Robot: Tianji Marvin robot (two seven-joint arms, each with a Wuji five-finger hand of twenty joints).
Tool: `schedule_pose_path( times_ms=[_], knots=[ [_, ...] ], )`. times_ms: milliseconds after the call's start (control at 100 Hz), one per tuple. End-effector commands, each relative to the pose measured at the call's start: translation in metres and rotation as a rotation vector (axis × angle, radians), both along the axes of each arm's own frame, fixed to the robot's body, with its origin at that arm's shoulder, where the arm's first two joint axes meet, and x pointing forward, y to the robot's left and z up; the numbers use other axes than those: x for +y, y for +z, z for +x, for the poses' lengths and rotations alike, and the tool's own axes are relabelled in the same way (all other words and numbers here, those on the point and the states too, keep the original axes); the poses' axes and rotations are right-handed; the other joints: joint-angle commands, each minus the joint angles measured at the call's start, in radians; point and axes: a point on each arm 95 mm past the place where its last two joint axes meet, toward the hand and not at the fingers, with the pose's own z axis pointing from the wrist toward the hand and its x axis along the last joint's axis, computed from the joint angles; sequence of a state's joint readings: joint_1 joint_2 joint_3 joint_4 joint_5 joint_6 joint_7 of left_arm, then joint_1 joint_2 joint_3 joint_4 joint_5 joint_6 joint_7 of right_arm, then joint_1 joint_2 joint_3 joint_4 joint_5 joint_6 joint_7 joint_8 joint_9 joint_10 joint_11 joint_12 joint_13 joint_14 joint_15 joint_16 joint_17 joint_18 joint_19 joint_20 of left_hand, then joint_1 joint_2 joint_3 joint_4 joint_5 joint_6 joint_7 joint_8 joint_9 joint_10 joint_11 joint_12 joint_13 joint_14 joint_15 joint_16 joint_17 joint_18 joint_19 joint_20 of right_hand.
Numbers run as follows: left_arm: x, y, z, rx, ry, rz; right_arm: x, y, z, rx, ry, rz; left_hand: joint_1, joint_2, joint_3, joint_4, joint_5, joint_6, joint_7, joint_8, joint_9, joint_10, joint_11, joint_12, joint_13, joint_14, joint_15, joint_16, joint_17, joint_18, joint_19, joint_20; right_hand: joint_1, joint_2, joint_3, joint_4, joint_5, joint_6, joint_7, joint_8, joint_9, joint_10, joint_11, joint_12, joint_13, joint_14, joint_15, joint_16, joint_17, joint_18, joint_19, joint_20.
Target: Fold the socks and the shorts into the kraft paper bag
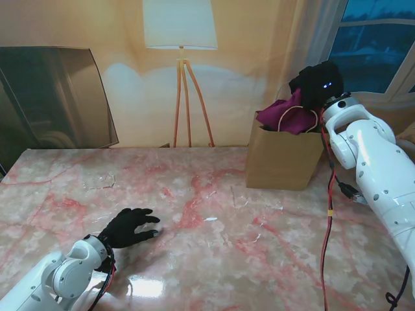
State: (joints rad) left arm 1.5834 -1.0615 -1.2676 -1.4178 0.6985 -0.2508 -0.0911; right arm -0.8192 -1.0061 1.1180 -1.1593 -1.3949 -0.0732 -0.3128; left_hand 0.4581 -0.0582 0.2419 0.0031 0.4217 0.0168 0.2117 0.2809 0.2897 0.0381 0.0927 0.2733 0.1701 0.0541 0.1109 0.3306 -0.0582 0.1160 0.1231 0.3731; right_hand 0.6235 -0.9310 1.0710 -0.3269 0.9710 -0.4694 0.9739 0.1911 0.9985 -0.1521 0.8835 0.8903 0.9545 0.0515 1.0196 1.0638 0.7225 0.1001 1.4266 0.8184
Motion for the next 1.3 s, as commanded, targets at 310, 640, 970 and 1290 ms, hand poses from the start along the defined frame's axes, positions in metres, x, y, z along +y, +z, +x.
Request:
schedule_pose_path(
  times_ms=[310,640,970,1290],
  knots=[
    [0.0,-0.002,-0.002,0.01,-0.012,-0.001,-0.007,0.003,-0.009,-0.009,-0.062,-0.018,0.017,0.032,-0.033,0.031,0.02,-0.001,-0.011,0.006,0.001,0.026,-0.006,-0.006,-0.026,-0.025,-0.019,-0.012,-0.006,0.0,-0.026,0.016,0.024,0.077,0.075,0.038,0.029,-0.022,0.078,0.029,-0.037,-0.029,0.02,0.079,-0.022,-0.008,0.05,0.085,-0.015,-0.05,0.039,0.053],
    [-0.001,-0.003,-0.002,0.013,-0.014,-0.003,-0.014,0.01,-0.01,-0.061,-0.068,-0.009,0.019,0.032,-0.035,0.031,0.02,0.0,-0.011,0.006,0.002,0.025,-0.007,-0.006,-0.026,-0.025,-0.019,-0.012,-0.005,-0.001,-0.029,0.017,0.064,0.071,0.068,0.051,0.06,-0.019,0.073,0.021,-0.049,-0.031,0.034,0.106,-0.042,-0.009,0.064,0.098,-0.034,-0.051,0.036,0.061],
    [-0.001,-0.003,-0.001,0.015,-0.018,-0.01,-0.004,-0.009,0.001,0.038,-0.02,-0.126,0.02,0.032,-0.035,0.031,0.02,-0.002,-0.011,0.007,0.002,0.025,-0.007,-0.006,-0.025,-0.025,-0.019,-0.012,-0.005,0.0,-0.032,0.018,0.078,0.044,0.088,0.049,0.087,-0.027,0.049,0.0,-0.065,-0.053,0.019,0.107,-0.059,-0.022,0.051,0.099,-0.049,-0.062,0.021,0.063],
    [-0.001,-0.003,0.001,0.017,-0.015,-0.011,0.005,-0.016,0.011,0.091,0.075,-0.129,0.023,0.033,-0.035,0.031,0.021,0.0,-0.01,0.007,0.001,0.026,-0.008,-0.006,-0.027,-0.025,-0.02,-0.013,-0.006,0.001,-0.038,0.018,0.058,0.024,0.122,0.035,0.06,-0.077,0.001,0.076,-0.034,-0.049,-0.139,-0.008,-0.053,-0.041,-0.015,0.081,-0.038,-0.077,-0.011,0.057]
  ],
)
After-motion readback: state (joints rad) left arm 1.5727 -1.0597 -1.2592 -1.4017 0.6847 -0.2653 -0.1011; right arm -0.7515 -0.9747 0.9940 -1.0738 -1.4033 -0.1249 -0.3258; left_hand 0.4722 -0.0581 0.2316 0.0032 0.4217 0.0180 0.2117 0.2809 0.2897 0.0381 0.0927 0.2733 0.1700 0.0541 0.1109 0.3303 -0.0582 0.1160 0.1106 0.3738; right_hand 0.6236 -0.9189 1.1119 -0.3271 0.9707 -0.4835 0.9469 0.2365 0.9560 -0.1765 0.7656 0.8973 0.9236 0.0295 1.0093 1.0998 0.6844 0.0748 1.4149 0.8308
